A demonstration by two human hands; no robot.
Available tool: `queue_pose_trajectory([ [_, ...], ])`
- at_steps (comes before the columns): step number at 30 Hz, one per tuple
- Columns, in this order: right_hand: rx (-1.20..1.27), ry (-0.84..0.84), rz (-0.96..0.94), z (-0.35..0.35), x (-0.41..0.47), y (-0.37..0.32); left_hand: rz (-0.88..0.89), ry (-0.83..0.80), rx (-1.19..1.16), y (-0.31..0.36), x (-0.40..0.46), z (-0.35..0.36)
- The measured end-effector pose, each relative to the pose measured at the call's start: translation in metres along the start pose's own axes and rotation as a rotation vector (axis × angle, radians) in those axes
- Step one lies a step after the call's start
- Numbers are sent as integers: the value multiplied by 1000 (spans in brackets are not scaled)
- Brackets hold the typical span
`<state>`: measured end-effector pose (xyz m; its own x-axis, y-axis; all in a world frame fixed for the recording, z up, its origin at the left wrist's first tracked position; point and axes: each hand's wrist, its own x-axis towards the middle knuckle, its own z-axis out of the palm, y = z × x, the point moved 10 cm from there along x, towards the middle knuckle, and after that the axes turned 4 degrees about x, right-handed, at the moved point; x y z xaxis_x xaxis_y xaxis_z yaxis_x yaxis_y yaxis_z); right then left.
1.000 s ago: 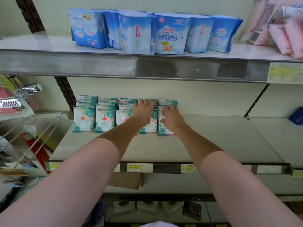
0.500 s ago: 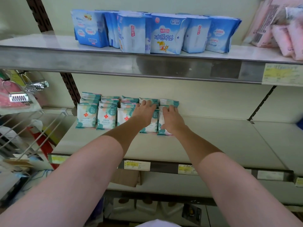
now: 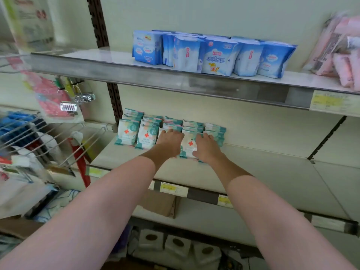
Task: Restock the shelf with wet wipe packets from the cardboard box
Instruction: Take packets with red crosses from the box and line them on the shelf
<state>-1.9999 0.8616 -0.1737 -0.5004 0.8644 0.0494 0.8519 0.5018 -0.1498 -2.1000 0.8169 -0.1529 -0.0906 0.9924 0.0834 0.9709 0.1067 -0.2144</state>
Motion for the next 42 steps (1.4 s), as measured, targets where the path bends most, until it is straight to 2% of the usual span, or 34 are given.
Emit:
queue_pose_trajectory([
  [9, 144, -18, -97, 21, -57, -120, -79, -75, -26, -83, -110, 26],
  [11, 137, -74, -153, 39, -77, -171, -139, -145, -14, -118, -153, 43],
  [15, 111, -189, -230, 86, -119, -267, -237, -186, -79, -175, -247, 79],
  [19, 83, -289, -392, 143, -165, -355, -337, -291, -113, -220, -342, 124],
  [26, 19, -406, -695, 212, -245, -493, -653, -368, -261, -294, -498, 190],
  [31, -65, -456, -867, 248, -279, -558, -805, -439, -293, -329, -567, 217],
  [42, -83, -677, -961, 357, -270, -648, -1042, -610, -459, -390, -630, 309],
])
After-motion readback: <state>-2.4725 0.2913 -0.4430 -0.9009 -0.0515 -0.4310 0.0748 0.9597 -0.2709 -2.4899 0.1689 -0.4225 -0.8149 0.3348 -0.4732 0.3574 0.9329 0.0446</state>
